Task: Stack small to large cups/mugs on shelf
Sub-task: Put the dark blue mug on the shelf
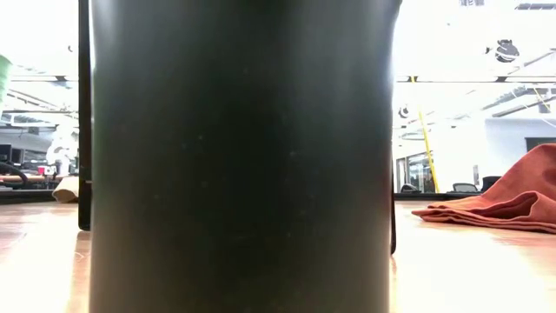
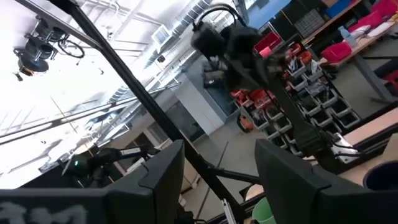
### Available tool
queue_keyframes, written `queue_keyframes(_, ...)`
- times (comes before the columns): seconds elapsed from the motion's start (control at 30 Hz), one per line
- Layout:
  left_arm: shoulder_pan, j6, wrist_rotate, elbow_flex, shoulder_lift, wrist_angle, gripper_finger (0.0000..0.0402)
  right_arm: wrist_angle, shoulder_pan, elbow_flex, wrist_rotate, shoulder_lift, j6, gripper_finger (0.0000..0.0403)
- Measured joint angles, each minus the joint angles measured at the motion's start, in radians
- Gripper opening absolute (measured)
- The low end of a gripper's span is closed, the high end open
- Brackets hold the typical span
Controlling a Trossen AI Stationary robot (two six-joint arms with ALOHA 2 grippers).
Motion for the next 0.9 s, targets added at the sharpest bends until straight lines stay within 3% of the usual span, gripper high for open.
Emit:
queue_keyframes(0.13,0.034,-0.184,-0.005,0.0,0.055,-0.179,0.0088,-0.002,0.0,0.0,-0.001,0.0,-0.001,0.0187)
queue_keyframes(0.33,0.078,-0.127,-0.014,0.0,0.13,-0.278,0.0088,-0.047,0.023,0.0,-0.002,0.001,-0.014,0.0187)
queue_keyframes(0.5,0.131,-0.198,-0.014,0.0,0.225,-0.461,0.0088,-0.068,0.059,0.0,0.0,0.001,-0.035,0.0187)
queue_keyframes(0.67,0.157,-0.092,0.103,0.0,0.308,-0.424,0.0088,-0.068,0.095,0.0,0.001,0.0,-0.041,0.0187)
queue_keyframes(0.9,0.188,-0.035,0.178,0.0,0.444,-0.424,0.0088,-0.068,0.143,0.0,0.006,0.001,-0.054,0.0187)
